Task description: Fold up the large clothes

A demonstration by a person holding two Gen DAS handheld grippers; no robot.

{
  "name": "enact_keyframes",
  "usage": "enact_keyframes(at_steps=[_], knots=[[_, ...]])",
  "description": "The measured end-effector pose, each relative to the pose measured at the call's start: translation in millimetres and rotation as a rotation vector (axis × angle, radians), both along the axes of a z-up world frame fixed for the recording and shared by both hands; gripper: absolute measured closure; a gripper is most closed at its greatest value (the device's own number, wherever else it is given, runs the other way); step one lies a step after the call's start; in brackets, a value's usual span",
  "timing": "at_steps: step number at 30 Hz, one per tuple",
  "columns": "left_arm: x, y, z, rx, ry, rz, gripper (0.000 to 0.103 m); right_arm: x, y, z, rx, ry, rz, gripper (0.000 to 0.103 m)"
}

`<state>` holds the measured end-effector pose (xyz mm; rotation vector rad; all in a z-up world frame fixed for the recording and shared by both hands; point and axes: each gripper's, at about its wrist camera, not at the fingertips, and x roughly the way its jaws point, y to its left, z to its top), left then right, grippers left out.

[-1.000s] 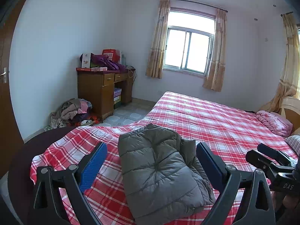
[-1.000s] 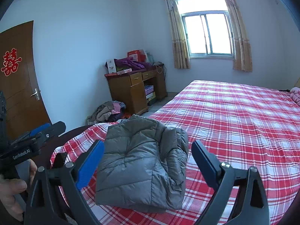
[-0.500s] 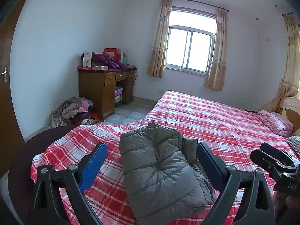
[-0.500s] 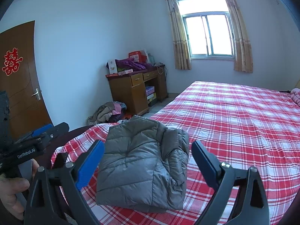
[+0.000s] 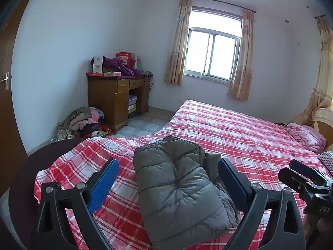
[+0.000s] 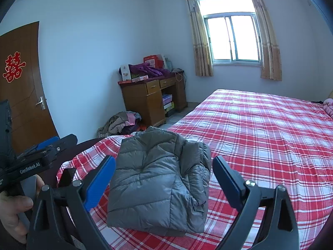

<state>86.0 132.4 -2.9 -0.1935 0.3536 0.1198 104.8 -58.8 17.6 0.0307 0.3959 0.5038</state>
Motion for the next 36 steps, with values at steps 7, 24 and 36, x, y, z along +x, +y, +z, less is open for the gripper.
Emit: enact_keyframes(at_steps=[7,24,36], knots=[[1.2,-2.4,-1.6,0.002,0.009,0.003,0.007,-0.2,1.0,-0.3,-0.002,0.0,0.003,0.007],[9.1,-8.9,-5.7,0.042,0.066,0.035,0.007,-7.7,-2.3,0.7,-0.005,-0.032,0.003,0.007],[15.5,-10.4,-14.7,0.063,0.095,0.043,0.007,-8.0,-2.6,-2.4,-0.01,-0.025,0.007,0.007]])
